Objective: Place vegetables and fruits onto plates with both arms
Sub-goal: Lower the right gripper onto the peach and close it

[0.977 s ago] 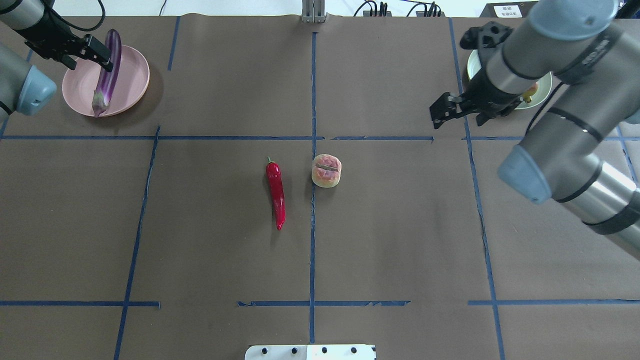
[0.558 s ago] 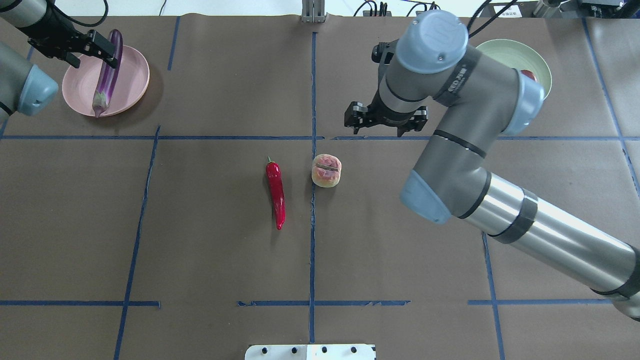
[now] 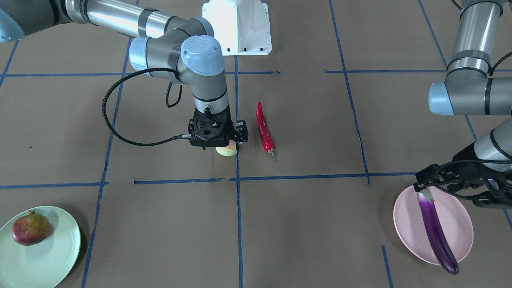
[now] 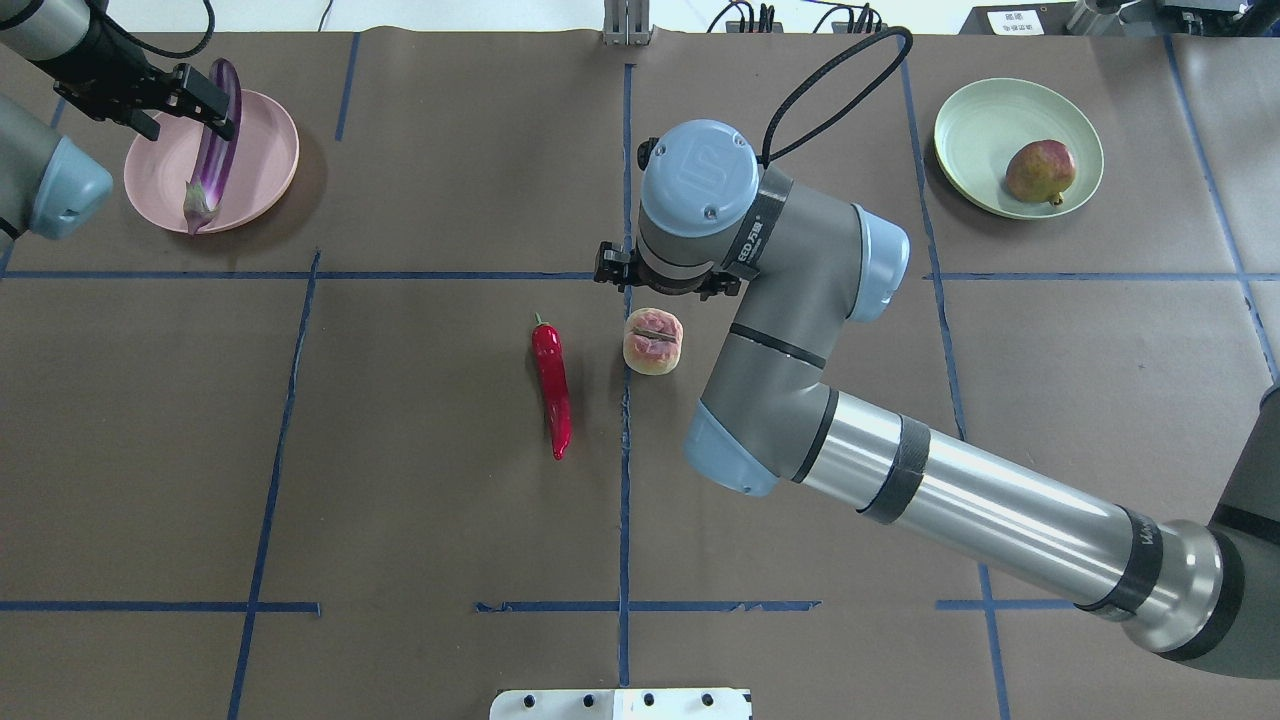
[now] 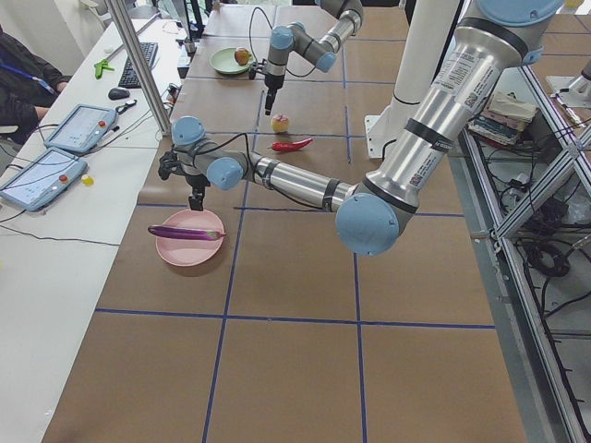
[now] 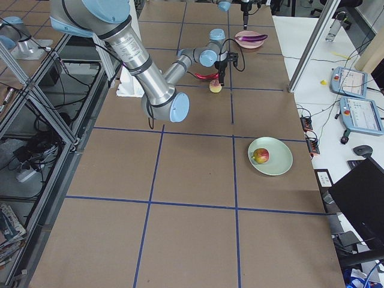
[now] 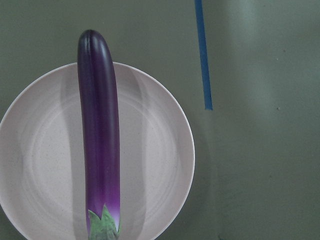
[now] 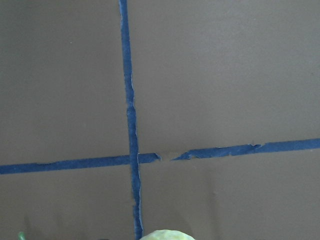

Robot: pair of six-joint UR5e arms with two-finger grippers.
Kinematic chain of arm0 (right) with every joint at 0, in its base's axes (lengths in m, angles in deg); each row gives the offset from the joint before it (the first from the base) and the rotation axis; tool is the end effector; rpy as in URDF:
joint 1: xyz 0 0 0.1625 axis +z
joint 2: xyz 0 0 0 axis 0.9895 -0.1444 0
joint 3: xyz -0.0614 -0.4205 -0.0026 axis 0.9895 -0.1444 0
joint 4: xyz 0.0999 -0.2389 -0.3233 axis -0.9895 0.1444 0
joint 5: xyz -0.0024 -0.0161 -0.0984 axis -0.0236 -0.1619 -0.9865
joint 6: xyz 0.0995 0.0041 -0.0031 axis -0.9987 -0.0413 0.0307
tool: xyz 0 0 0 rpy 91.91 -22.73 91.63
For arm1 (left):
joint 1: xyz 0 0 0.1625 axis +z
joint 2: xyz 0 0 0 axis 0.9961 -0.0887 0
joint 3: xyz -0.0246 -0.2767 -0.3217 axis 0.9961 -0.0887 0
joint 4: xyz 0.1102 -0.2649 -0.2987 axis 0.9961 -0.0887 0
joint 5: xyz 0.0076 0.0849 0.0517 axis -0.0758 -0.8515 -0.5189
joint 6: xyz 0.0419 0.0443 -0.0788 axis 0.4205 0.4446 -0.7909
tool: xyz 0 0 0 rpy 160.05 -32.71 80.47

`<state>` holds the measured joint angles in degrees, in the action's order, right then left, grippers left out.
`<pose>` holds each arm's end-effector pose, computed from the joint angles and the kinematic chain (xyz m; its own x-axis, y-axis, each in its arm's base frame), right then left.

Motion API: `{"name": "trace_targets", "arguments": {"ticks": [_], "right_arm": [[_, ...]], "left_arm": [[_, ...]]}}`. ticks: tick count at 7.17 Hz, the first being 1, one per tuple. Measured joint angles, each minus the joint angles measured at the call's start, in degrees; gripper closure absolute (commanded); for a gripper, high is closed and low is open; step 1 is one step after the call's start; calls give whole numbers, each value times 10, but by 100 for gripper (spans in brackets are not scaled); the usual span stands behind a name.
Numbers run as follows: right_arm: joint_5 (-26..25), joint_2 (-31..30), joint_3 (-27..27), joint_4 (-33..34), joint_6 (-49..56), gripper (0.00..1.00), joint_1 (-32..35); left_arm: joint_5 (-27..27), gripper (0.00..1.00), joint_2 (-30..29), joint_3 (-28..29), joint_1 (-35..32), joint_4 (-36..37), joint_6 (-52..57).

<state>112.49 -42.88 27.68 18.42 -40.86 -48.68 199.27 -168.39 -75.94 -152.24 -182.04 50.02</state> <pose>-0.5685 -0.5043 0.1896 0.6675 0.0895 0.7392 -0.2227 0.9713 0.0835 0.2120 -0.6820 0.4375 0.6250 0.0755 -0.7770 0.0635 0.9871 0.1471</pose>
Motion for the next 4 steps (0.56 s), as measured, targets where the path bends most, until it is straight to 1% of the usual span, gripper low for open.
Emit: {"name": "trace_targets", "arguments": {"ticks": [2,3,4], "right_arm": [[-21,1,-21,-6,-3,0,-24],[-31,0,-29,-6,-2,15,-33],[-34,0,-33,-6,-1,75,-39]], "left_arm": [[0,0,1,-1,0,0,0],[0,0,1,-1,0,0,0],[0,0,1,-1,1,0,0]]}}
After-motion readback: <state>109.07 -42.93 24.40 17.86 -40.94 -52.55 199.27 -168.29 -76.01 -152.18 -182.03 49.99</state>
